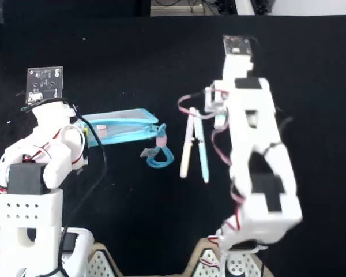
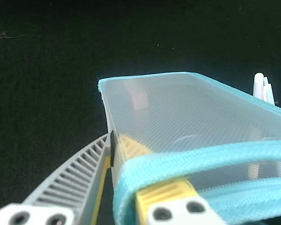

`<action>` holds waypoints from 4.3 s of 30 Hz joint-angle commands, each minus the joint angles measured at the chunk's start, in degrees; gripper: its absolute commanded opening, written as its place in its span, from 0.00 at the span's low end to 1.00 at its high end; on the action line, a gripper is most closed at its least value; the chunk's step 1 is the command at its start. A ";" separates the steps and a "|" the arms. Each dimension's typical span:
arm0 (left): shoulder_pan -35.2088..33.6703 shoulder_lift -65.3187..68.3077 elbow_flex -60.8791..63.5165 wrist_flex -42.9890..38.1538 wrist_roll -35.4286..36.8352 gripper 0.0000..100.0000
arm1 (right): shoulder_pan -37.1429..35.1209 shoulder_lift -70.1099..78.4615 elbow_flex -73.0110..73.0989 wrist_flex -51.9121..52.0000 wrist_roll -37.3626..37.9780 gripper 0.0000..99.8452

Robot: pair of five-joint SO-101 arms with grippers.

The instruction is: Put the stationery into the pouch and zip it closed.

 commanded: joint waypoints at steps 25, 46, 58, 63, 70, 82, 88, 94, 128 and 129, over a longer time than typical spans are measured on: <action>-0.57 0.18 0.66 0.53 -0.35 0.03 | 0.70 63.52 -95.34 31.03 4.13 0.17; -0.57 0.18 0.66 0.53 -0.35 0.03 | 1.93 64.22 -100.97 40.62 7.03 0.01; -0.57 0.18 0.75 0.53 -0.35 0.03 | 1.85 39.08 -58.33 38.95 8.88 0.01; -0.57 0.18 0.75 0.53 -0.35 0.03 | 2.29 28.97 -39.87 32.70 11.60 0.01; -0.57 0.18 0.75 0.53 -0.35 0.03 | 3.16 10.42 -3.74 10.64 13.80 0.01; -0.57 0.18 0.75 0.53 -0.35 0.03 | 2.73 -2.77 12.62 7.56 22.59 0.16; -0.57 0.18 0.75 0.53 -0.35 0.03 | 2.73 7.25 3.30 10.20 23.38 0.14; -0.57 0.18 0.75 0.53 -0.35 0.03 | 2.81 16.40 -8.48 20.13 23.38 0.11; -0.57 0.18 0.75 0.53 -0.35 0.03 | -31.30 -72.40 18.33 7.82 7.91 0.01; -0.57 0.18 0.75 0.53 -0.35 0.03 | -33.14 -73.63 20.26 4.66 7.91 0.01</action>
